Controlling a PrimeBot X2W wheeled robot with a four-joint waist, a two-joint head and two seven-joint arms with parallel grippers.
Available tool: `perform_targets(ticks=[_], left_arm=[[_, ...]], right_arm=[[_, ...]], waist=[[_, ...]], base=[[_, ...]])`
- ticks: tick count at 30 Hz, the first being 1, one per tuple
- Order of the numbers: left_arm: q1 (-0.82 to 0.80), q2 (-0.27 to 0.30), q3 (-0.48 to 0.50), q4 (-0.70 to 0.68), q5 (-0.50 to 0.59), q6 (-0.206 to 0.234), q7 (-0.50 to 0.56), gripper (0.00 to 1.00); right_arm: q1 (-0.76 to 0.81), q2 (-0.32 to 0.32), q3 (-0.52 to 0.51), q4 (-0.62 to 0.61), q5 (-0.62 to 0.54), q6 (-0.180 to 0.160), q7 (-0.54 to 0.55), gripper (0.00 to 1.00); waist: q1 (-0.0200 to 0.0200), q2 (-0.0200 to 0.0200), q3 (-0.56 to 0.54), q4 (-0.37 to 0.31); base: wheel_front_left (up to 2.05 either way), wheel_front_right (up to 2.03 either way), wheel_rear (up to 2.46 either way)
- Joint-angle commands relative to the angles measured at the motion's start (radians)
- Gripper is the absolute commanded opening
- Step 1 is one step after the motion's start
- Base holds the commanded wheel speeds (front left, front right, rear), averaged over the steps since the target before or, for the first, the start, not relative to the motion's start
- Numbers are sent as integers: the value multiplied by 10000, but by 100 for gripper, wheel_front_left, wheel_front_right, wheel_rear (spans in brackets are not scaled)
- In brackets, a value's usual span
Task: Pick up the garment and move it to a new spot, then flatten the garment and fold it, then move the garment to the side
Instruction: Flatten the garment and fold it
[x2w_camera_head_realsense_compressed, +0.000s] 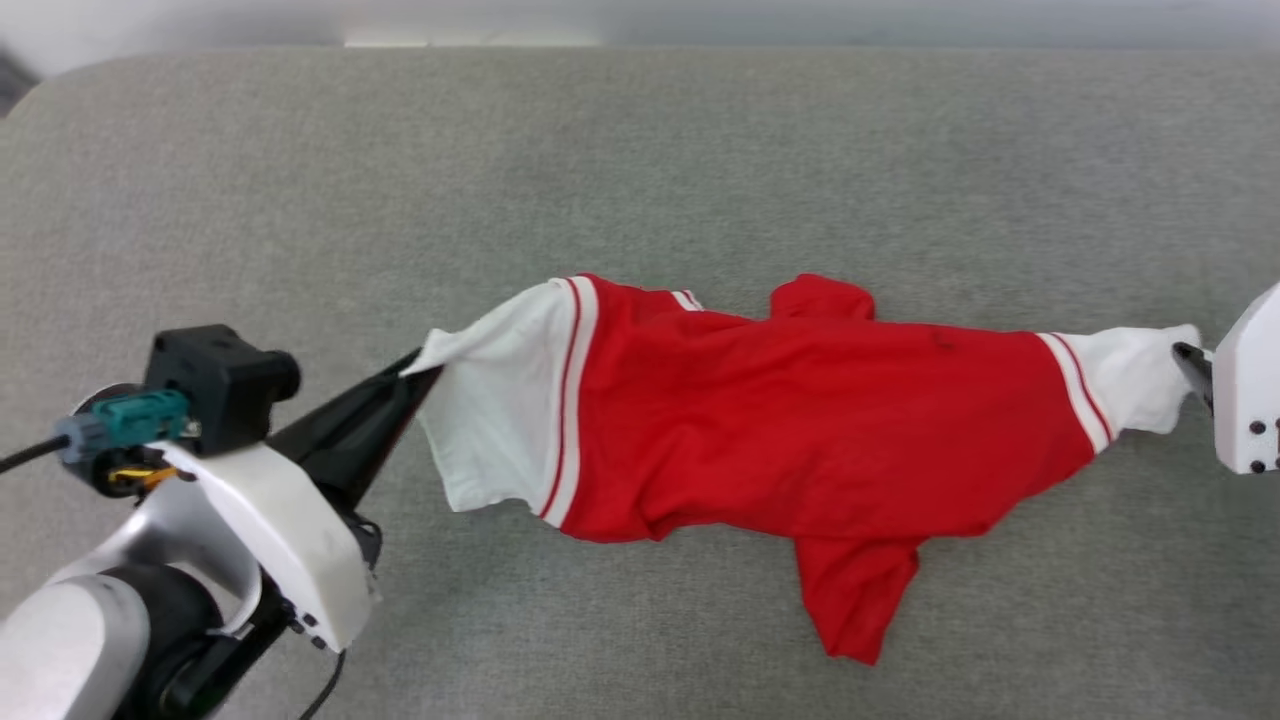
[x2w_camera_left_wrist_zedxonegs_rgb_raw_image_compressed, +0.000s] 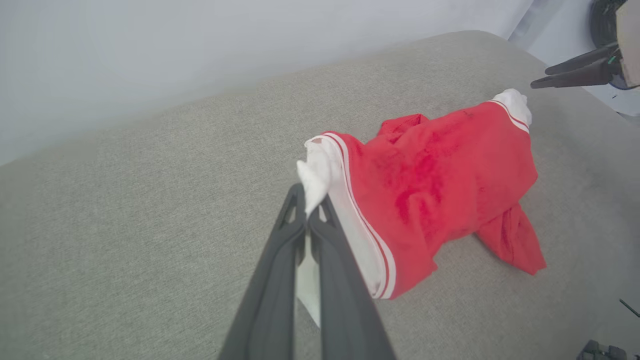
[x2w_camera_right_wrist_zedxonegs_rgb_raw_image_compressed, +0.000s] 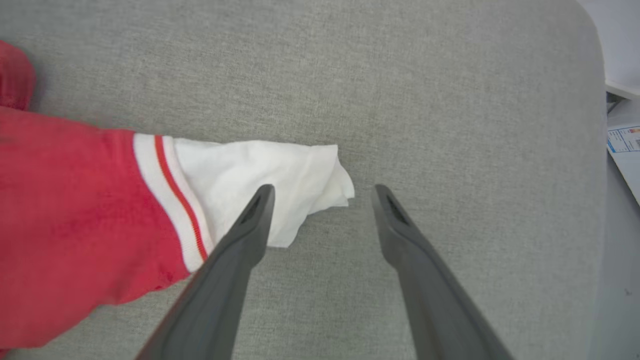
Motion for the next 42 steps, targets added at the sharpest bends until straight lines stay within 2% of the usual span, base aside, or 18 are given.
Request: perform_targets(ticks=[1, 7, 12, 15, 16, 17, 18, 27, 31, 38, 42], left_arm=[[-187, -79, -57, -97, 94, -38, -11, 0], [-530, -341, -419, -345, 253, -134, 48, 0], [-750, -493, -588, -325, 333, -194, 15, 0], [-797, -574, -656, -241, 344, -186, 6, 0], [-806, -591, -663, -202, 341, -176, -12, 0], [-812, -586, -657, -146, 358, -156, -29, 0], [-805, -573, -647, -88, 379, -142, -45, 0], [-470, -289, -218, 304, 408, 56, -347, 0], [-314, -141, 210, 304, 286, 234, -571, 0], [-93, 109, 1126, -46, 40, 559, -1014, 0], [23, 438, 1862, -257, 29, 776, -1287, 0]], right_arm=[[-200, -132, 155, 337, -17, -7, 102, 100], [-618, -682, 772, 1952, -400, -7, 352, 100], [-421, -469, 969, 3023, -161, -4, 19, 100], [-181, -298, 1458, 3389, 116, 21, -109, 100], [-115, -344, 1634, 3456, 144, 26, -160, 49], [-82, -406, 1752, 3492, 201, 33, -267, 14], [-99, -437, 1779, 3502, 282, 33, -429, 0], [-1162, -1265, 1630, 3154, 401, -10, -2254, 0], [-1481, -1407, 1536, 2853, 641, -10, -3020, 0], [-1894, -1872, 1630, 1674, 1228, -10, -3869, 0], [-2108, -1947, 1579, 898, 1609, -8, -4391, 0]], waist=[[-1, 0, 252, 281], [-1, 0, 608, 748], [-1, 0, 792, 985], [-1, 0, 809, 1032], [-1, 0, 799, 1038], [-1, 0, 773, 1032], [-1, 0, 725, 1008], [-1, 0, -258, 501], [-1, 0, -875, 215], [-1, 0, -1876, -193], [-1, 0, -2298, -422]], base=[[0, 0, 0], [0, 0, 0], [0, 0, 0], [0, 0, 0], [0, 0, 0], [0, 0, 0], [0, 0, 0], [0, 0, 0], [0, 0, 0], [0, 0, 0], [0, 0, 0]])
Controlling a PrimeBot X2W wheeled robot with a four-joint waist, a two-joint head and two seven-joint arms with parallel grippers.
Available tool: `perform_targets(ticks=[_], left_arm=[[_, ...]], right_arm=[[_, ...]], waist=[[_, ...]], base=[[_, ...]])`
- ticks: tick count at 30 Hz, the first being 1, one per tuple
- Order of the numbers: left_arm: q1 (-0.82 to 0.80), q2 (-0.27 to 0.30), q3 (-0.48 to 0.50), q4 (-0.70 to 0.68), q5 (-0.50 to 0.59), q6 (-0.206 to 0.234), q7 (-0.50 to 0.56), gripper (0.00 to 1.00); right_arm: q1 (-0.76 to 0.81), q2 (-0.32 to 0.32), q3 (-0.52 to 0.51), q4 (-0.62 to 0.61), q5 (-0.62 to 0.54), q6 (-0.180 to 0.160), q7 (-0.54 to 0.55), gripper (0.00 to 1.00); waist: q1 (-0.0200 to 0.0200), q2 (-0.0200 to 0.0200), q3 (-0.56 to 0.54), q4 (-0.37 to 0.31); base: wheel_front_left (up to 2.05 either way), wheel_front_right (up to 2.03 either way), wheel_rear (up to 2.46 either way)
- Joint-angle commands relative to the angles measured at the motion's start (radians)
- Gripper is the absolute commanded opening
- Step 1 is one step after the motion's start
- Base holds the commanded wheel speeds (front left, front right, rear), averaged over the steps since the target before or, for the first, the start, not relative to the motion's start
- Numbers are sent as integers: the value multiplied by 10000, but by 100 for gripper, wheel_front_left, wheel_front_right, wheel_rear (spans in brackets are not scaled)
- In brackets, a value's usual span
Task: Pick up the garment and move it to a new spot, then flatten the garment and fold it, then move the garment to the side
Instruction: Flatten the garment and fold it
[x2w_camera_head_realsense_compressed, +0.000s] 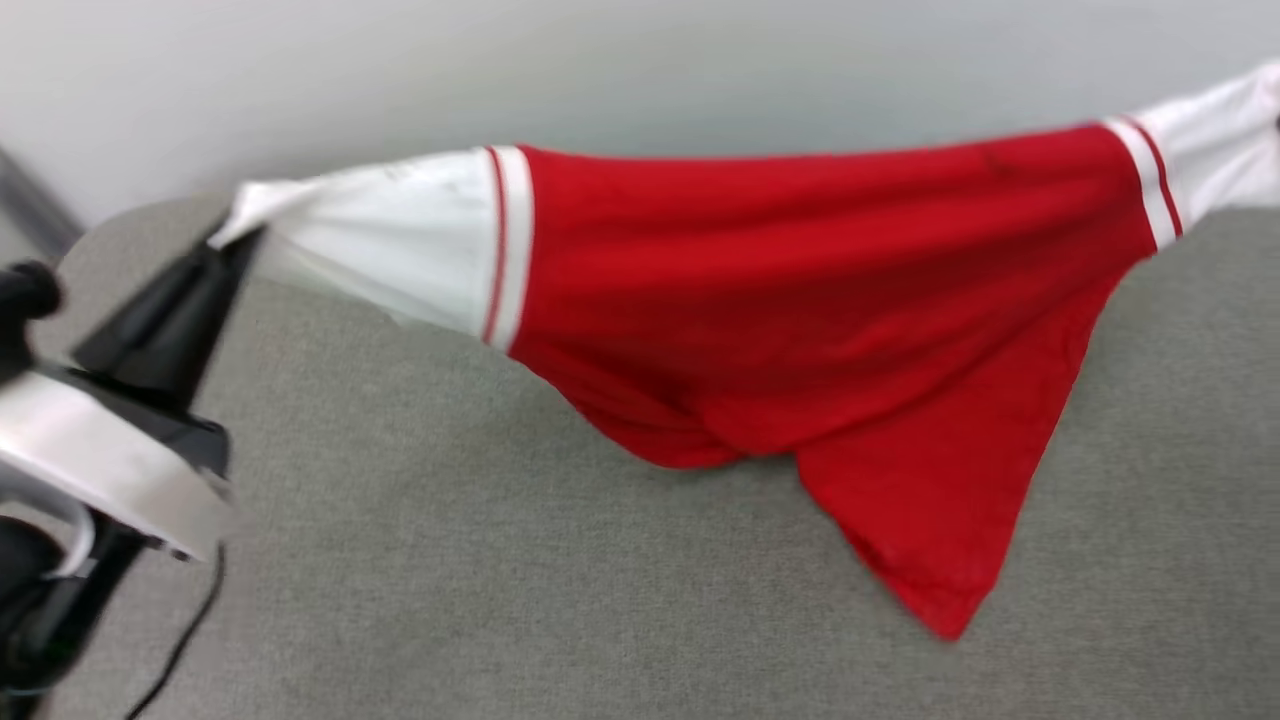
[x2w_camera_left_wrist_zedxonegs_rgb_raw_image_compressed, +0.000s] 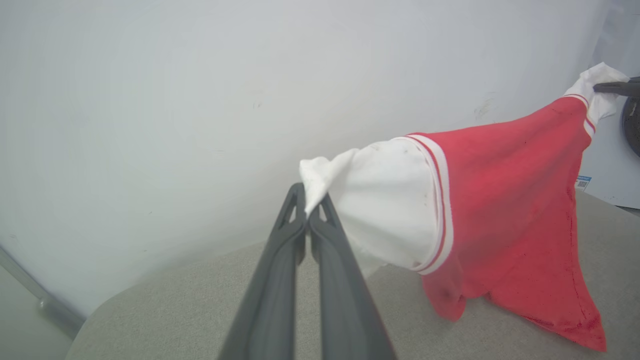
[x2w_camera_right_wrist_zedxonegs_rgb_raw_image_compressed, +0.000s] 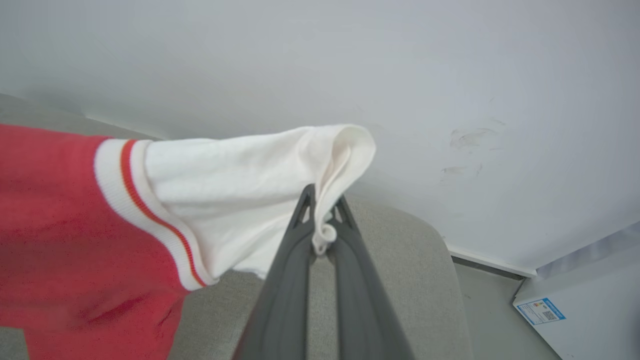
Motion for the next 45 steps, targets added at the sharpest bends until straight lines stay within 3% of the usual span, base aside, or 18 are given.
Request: perform_targets(ticks=[1, 12, 19, 29, 34, 38, 45], left_arm=[[168, 167, 339, -95, 53, 107, -159, 0], [-348, 667, 2467, -510, -165, 428, -1151, 0], [-868, 715, 3006, -463, -362, 412, -1474, 0], [-2677, 760, 2527, 618, -684, 37, -1473, 0], [-4813, 789, 1932, 1776, -581, -355, -1562, 0], [-7023, 336, 1300, 2962, -763, -607, -1432, 0], [-10993, -414, 362, 5454, -96, -1036, -1819, 0]], right_arm=[[-197, -7, -75, -372, 52, -10, -229, 0], [-857, 241, -616, -2215, 526, -12, -1443, 0], [-1138, 629, -922, -2741, 448, -12, -1542, 0], [-2313, 831, -966, -2525, 27, -12, -1571, 0], [-3732, 908, -803, -1910, -337, -12, -1643, 0], [-5091, 1001, -935, -1255, -615, -12, -1842, 0], [-7586, 1141, -839, 255, -1449, -12, -2301, 0]], waist=[[0, 0, -385, -301], [0, 0, -844, -738], [0, 0, -471, -909], [0, 0, 1078, -936], [0, 0, 2420, -875], [0, 0, 3479, -704], [0, 0, 5098, -531]], base=[[0, 0, 0], [0, 0, 0], [0, 0, 0], [0, 0, 0], [0, 0, 0], [0, 0, 0], [0, 0, 0]])
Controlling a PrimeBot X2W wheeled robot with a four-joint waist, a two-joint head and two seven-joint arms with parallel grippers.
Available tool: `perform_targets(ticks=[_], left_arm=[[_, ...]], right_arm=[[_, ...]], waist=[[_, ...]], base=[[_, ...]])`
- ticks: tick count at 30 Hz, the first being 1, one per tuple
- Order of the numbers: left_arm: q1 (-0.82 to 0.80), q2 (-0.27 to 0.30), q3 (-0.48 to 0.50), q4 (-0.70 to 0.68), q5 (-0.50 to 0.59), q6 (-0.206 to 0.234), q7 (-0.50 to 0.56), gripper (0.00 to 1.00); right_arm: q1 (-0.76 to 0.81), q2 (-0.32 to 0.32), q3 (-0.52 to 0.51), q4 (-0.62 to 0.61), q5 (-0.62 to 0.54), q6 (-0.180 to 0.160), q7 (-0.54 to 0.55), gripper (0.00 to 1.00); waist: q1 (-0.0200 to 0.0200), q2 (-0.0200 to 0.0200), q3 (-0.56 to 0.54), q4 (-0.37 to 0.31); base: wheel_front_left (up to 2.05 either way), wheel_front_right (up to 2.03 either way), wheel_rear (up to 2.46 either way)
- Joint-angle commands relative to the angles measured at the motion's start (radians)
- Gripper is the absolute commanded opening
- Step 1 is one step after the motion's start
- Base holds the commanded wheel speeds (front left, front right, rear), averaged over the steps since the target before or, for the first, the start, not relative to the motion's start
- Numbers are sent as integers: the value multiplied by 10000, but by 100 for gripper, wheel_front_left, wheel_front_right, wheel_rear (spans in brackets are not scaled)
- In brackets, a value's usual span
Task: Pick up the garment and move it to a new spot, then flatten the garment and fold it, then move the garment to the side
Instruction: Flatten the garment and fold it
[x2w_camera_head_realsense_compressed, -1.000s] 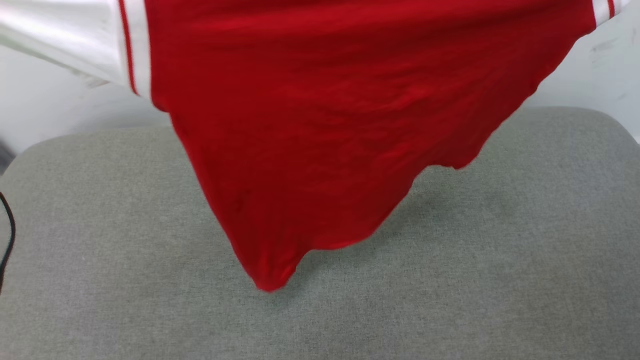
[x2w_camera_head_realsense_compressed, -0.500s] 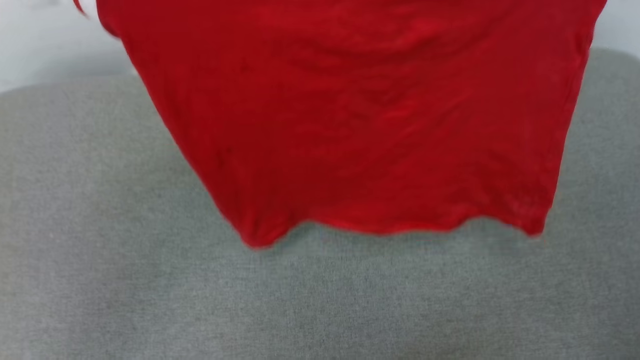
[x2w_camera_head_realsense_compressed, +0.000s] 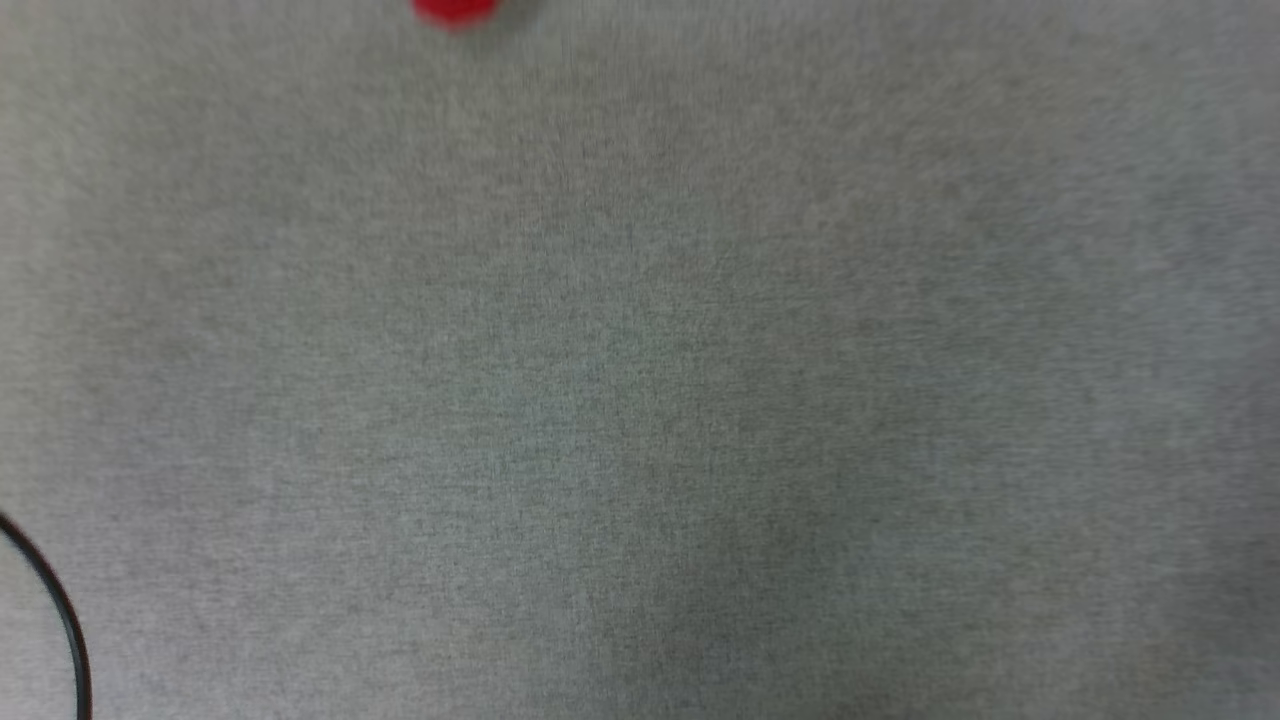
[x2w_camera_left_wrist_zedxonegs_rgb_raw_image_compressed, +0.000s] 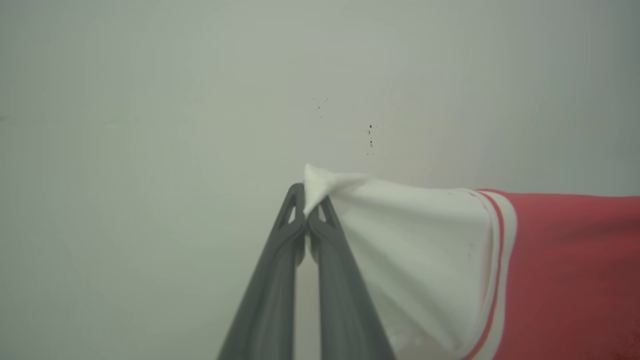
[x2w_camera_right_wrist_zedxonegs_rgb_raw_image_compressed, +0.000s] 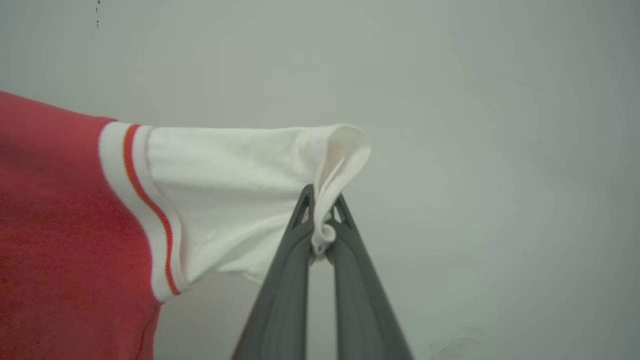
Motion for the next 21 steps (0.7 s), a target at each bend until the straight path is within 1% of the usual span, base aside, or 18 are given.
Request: perform_targets(ticks=[1, 3, 6, 10, 13, 15, 17, 21], left_arm=[[-638, -160, -41, 363, 109, -49, -210, 0], [-1616, -390, -146, 1118, 309, -98, -531, 0], [-2519, -806, -401, 2263, 643, -205, -1147, 0], [-3159, -1181, -719, 3567, 905, -436, -1857, 0], [-2903, -1479, -1062, 4379, 895, -618, -2291, 0], [-2543, -1665, -1251, 4833, 730, -719, -2539, 0], [-2145, -1842, -1332, 5190, 496, -784, -2790, 0], [-711, -2178, -2008, 5557, 339, -835, -3154, 0]], right_arm=[[-473, 7, -10, 305, -195, -15, -110, 0], [-1194, 80, 68, 822, -553, -15, -260, 0], [-1822, 292, 98, 1643, -1065, -15, -689, 0], [-2304, 725, -58, 2668, -1569, -15, -1331, 0], [-1947, 1024, 6, 3335, -1758, -14, -1774, 0], [-1558, 1095, 258, 3703, -1806, -14, -1993, 0], [-1233, 1121, 379, 3974, -1651, -15, -2224, 0], [-54, 1188, 722, 4347, -1186, -12, -2534, 0]], waist=[[-3, 0, 967, 219], [-3, 0, 1400, 278], [-3, 0, 1738, 378], [-3, 0, 2028, 496], [-3, 0, 2029, 564], [-3, 0, 1937, 628], [-3, 0, 1796, 691], [-3, 0, 1271, 791]], base=[[0, 0, 0], [0, 0, 0], [0, 0, 0], [0, 0, 0], [0, 0, 0], [0, 0, 0], [0, 0, 0], [0, 0, 0]])
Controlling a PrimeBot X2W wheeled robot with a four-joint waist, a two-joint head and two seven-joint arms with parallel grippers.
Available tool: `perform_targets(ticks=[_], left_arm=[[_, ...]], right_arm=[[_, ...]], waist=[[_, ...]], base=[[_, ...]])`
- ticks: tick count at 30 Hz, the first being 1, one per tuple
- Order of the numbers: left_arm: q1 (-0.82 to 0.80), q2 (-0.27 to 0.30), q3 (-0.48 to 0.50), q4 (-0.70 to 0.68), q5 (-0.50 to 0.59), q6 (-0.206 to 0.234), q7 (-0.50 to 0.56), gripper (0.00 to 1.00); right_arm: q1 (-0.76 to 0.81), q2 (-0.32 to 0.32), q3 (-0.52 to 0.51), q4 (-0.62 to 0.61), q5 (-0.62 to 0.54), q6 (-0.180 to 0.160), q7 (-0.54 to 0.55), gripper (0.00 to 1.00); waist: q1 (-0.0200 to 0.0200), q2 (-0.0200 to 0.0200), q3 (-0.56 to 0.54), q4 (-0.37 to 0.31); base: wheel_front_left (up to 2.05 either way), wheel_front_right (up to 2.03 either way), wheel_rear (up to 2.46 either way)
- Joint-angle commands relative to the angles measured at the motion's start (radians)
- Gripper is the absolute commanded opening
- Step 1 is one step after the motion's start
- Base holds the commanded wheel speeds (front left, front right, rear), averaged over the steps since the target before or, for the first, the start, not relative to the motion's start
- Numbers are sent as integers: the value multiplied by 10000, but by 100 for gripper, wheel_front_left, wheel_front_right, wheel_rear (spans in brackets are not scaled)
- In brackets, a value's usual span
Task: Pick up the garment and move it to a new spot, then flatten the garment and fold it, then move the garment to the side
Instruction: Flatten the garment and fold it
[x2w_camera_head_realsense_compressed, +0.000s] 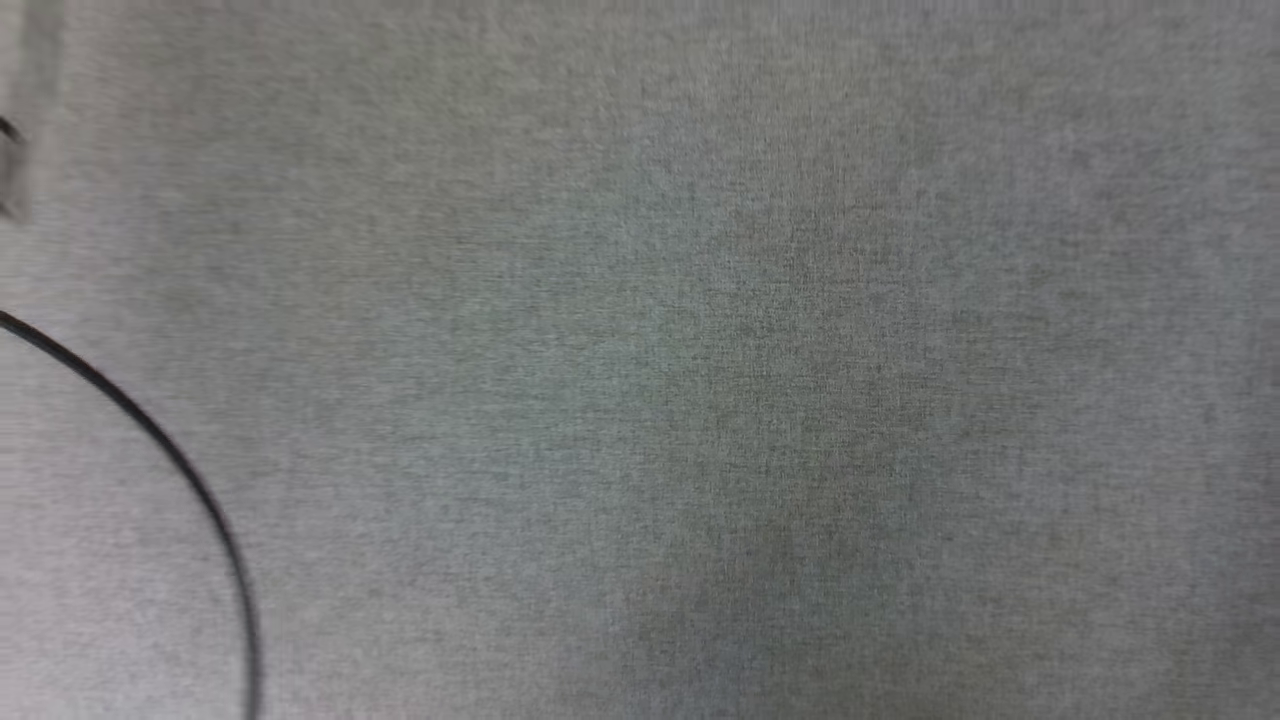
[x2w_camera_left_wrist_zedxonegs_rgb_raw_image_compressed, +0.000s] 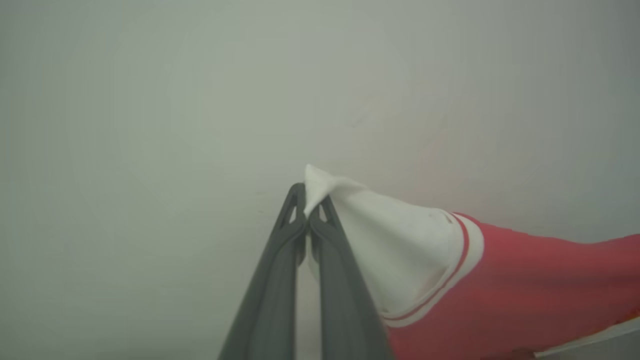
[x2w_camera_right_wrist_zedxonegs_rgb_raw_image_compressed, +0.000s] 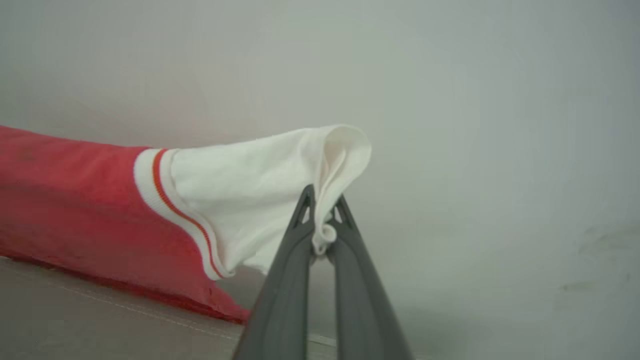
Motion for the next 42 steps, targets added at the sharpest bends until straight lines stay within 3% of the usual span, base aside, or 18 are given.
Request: perform_targets(ticks=[1, 10, 20, 25, 31, 42], left_arm=[[684, -176, -215, -3, -62, -13, -169, 0], [5241, -520, -1387, -644, -378, -20, -489, 0], [9906, 888, -2273, -1820, -1535, -19, 77, 0], [11479, 1395, -2333, -2447, -1822, 342, 268, 0], [12900, 1808, -2545, -3173, -1924, 825, 443, 0], [15043, 2109, -2797, -4890, -2161, 1610, 385, 0]], right_arm=[[582, -33, 144, 76, 226, -12, -114, 0], [4780, -322, 1390, -474, 1906, -10, -181, 0], [8679, -1981, 2718, -2200, 4002, -12, 557, 0], [9920, -2836, 3127, -2784, 3934, -13, 715, 0], [11129, -3330, 3414, -3167, 4043, -13, 823, 0], [12811, -3658, 3517, -3951, 4474, -13, 874, 0]], waist=[[-2, 0, -438, 94], [-2, 0, -2511, 43], [-2, 0, -4408, -61], [-2, 0, -4948, -156], [-2, 0, -5534, -257], [-2, 0, -6164, -411]], base=[[0, 0, 0], [0, 0, 0], [0, 0, 0], [0, 0, 0], [0, 0, 0], [0, 0, 0]])
